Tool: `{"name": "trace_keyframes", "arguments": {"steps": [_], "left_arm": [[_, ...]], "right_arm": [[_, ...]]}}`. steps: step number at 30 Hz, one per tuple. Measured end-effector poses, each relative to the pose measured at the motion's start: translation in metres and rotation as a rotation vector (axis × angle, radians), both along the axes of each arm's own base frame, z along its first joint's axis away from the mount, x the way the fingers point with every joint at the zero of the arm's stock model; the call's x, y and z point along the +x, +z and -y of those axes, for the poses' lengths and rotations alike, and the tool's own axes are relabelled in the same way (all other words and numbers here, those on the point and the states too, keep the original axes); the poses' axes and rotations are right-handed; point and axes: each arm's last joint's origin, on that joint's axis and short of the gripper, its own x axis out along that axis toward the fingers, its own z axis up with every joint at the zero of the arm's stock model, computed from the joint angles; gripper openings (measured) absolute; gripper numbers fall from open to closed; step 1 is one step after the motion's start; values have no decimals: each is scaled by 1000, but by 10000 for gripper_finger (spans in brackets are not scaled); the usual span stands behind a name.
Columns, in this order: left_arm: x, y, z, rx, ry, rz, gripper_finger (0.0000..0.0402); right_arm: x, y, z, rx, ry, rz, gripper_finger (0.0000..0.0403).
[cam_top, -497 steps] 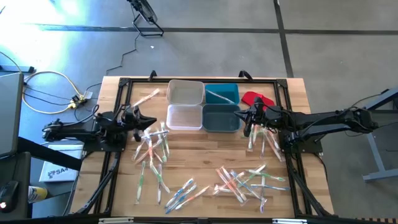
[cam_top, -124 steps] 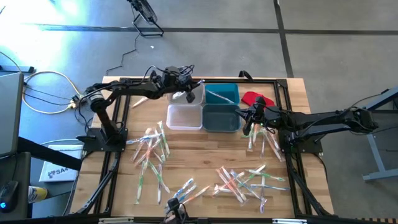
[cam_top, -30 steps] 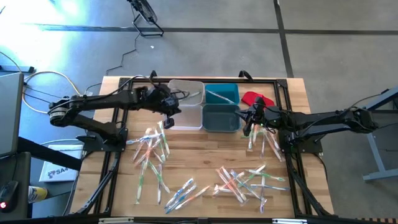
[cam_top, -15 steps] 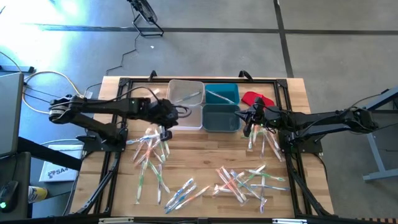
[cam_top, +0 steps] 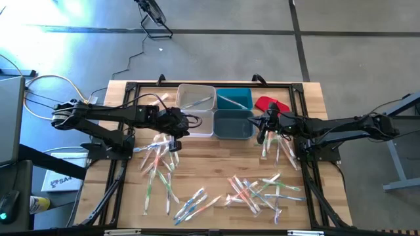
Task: Pick & Place Toothbrushes
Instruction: Put the blue toothbrush into the white bin
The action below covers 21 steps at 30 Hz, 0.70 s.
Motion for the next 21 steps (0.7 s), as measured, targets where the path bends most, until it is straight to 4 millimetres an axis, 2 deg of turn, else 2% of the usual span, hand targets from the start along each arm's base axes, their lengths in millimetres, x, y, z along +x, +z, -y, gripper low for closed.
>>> {"name": "trace_keyframes", "arguments": {"steps": [13,17,21], "left_arm": [[0,0,0,5,6,2,0],[-9,-8,0,-4,33,-116,0],[-23,-21,-2,40,99,-140,0]], "right_arm": [[0,0,0,0,0,0,2],[0,0,0,0,0,0,2],[0,0,0,0,0,-1,2]]}}
